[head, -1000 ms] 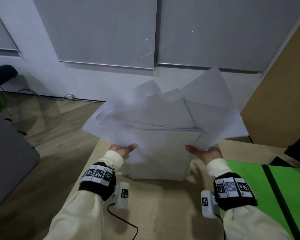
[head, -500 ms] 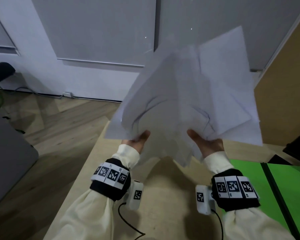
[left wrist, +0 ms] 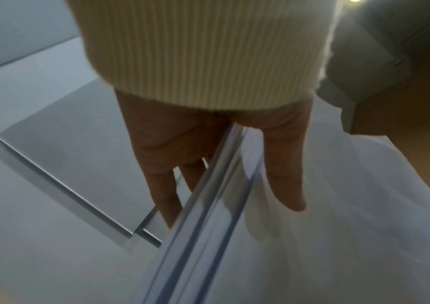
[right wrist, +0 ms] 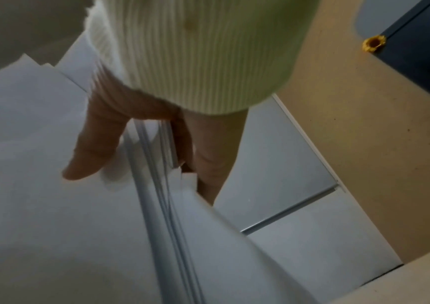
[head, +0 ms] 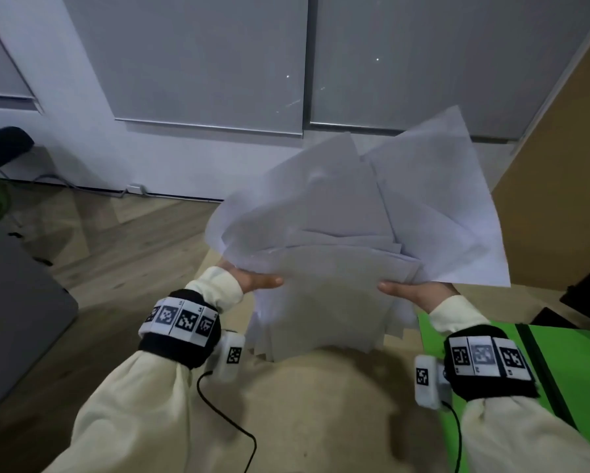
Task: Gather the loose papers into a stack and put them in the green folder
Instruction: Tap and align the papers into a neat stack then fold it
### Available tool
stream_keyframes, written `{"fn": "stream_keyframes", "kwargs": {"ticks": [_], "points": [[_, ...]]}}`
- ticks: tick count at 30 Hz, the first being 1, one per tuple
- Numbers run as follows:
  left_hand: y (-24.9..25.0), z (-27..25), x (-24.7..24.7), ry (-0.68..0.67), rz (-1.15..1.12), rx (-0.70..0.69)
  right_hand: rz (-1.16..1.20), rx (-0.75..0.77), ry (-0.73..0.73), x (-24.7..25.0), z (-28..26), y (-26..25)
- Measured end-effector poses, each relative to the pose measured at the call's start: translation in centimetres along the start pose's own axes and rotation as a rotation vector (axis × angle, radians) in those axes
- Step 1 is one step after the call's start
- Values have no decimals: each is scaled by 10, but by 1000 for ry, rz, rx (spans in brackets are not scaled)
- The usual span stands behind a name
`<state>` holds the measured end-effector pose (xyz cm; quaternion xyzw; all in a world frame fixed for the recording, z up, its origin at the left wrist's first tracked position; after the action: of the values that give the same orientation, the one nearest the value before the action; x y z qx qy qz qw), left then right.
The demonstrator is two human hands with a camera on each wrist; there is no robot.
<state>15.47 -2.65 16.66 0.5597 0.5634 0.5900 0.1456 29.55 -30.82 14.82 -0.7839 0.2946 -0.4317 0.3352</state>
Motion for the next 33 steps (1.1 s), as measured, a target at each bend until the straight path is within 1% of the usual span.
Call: {"fn": "stream_keyframes", "kwargs": {"ticks": [2, 3, 5, 6, 8, 10, 12, 13, 14, 15, 16, 18, 19, 20, 24, 26, 28, 30, 33], "points": [[-2, -2, -8, -20, 16, 2, 88, 42, -44, 1, -6, -7], [-3, -1, -11, -9, -3, 5, 117, 76, -37, 4, -6, -11], [-4, -2, -14, 48, -65, 14, 142, 153, -23, 9, 1, -13], [-4, -4, -16, 77, -88, 12, 145, 185, -39, 10, 5, -13], [-4, -5, -25, 108, -152, 3, 110, 194, -35, 8, 13, -10], [-5, -5, -33, 156, -251, 22, 101, 199, -25, 6, 17, -12], [-7, -2, -37, 192, -360, 41, 133, 254, -31, 6, 13, -21], [-8, -1, -37, 200, -393, 50, 168, 269, -7, 8, 8, -25], [-10, 0, -36, 207, -411, 58, 212, 268, 51, 11, 4, -29], [-13, 1, -35, 209, -417, 71, 312, 241, 121, 16, 0, -31], [-17, 2, -34, 205, -418, 84, 471, 230, 150, 20, 0, -30], [-22, 4, -36, 177, -391, 99, 789, 257, 133, 17, -5, -33], [-24, 5, -39, 165, -375, 96, 886, 294, 132, 15, -5, -33], [-25, 4, -42, 160, -370, 92, 934, 324, 145, 13, -5, -33], [-33, 6, -51, 179, -424, 115, 918, 334, 217, 14, -3, -25], [-38, 7, -53, 153, -485, 133, 908, 341, 175, 19, 2, -21], [-41, 8, -53, 132, -564, 106, 906, 341, 150, 20, 6, -16], [-44, 10, -53, 132, -644, 77, 906, 341, 160, 21, 11, -9], [-43, 10, -48, 169, -683, 42, 830, 308, 175, 19, 0, -14]]}}
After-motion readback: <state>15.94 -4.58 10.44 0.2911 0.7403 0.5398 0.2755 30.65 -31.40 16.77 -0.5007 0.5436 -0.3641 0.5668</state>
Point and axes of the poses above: each hand's wrist, its own z-axis towards the middle knuckle, its own x-axis out of the back of the hand, y = z × x, the point moved 3 cm from there along z, towards the middle knuckle
